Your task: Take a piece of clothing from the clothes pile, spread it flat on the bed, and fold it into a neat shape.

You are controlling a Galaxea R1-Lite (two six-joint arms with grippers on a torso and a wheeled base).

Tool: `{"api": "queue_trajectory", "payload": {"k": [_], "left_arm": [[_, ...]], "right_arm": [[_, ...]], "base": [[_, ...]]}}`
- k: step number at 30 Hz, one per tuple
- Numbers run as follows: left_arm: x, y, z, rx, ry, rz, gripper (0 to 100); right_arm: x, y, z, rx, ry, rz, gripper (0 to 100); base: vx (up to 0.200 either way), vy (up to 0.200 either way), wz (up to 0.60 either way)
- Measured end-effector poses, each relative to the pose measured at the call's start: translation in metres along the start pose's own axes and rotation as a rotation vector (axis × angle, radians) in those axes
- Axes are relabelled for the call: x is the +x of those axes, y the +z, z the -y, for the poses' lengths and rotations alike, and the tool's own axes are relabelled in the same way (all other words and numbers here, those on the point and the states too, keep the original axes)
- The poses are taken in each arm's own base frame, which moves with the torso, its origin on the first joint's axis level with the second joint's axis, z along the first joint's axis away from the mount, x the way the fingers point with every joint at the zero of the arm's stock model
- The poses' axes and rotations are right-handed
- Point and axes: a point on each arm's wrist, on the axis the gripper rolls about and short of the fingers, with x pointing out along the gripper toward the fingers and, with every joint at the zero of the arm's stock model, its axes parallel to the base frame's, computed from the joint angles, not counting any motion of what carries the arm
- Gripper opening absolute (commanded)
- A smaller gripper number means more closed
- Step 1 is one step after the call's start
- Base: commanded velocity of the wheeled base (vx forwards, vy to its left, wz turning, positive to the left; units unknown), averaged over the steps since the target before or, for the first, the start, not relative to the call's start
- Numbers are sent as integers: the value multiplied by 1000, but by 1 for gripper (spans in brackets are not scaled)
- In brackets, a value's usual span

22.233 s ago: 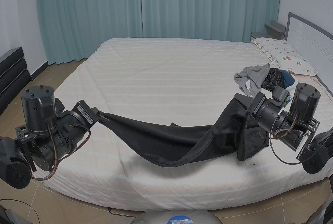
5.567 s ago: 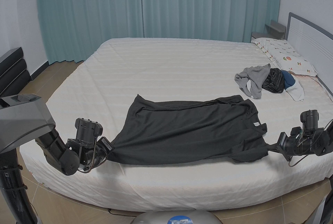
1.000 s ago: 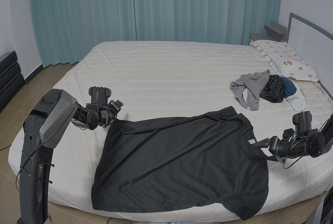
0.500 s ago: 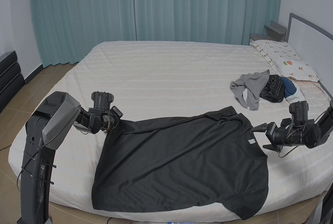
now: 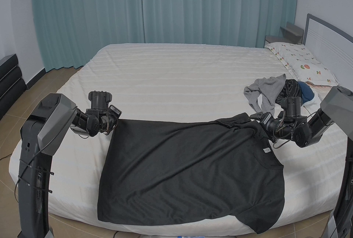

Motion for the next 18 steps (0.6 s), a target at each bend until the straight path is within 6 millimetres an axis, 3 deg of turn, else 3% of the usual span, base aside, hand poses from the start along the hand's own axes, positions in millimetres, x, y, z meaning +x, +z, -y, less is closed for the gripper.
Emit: {"api": "queue_trajectory", "payload": {"k": [11,18], "left_arm": [[-2,14,-1,-28,-9,25,0],[-3,15,1,-28,-14,26,0]], "right_arm": [[38,32,-10,-108,9,82,100],[57,30,-2,-285,-15,68,100]], "base": [[0,0,0],[0,0,0]]}}
